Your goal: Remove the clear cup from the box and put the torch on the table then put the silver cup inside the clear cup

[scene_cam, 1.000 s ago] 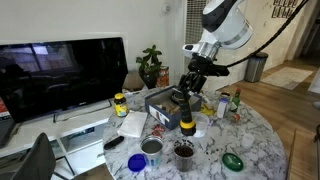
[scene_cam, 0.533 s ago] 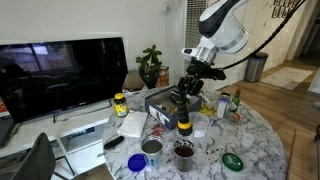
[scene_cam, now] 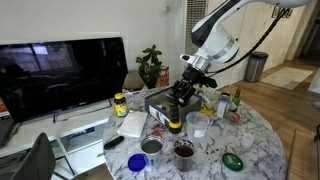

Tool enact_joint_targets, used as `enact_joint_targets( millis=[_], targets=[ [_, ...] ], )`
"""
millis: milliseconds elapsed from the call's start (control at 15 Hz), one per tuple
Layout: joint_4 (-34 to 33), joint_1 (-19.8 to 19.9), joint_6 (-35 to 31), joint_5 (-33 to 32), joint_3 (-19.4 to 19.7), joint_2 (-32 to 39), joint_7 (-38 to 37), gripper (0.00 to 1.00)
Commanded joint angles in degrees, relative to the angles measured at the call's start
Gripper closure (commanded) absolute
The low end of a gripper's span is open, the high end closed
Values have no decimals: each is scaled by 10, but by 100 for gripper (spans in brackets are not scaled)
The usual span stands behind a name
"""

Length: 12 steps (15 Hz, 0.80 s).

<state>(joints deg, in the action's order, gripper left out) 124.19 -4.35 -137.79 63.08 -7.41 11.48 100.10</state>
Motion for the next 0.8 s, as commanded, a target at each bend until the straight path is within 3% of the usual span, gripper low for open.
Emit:
enact_joint_targets(
  millis=[0,467,533,600,733],
  targets=[
    [-15,9,18,44,-3,44,51,67],
    [-15,18,16,68,-3,107,96,67],
    [-14,19,15,71,-2,106,97,17],
    [-13,20,19,73,0,104,99,16],
    [-8,18,16,67,3,86,87,3]
  ],
)
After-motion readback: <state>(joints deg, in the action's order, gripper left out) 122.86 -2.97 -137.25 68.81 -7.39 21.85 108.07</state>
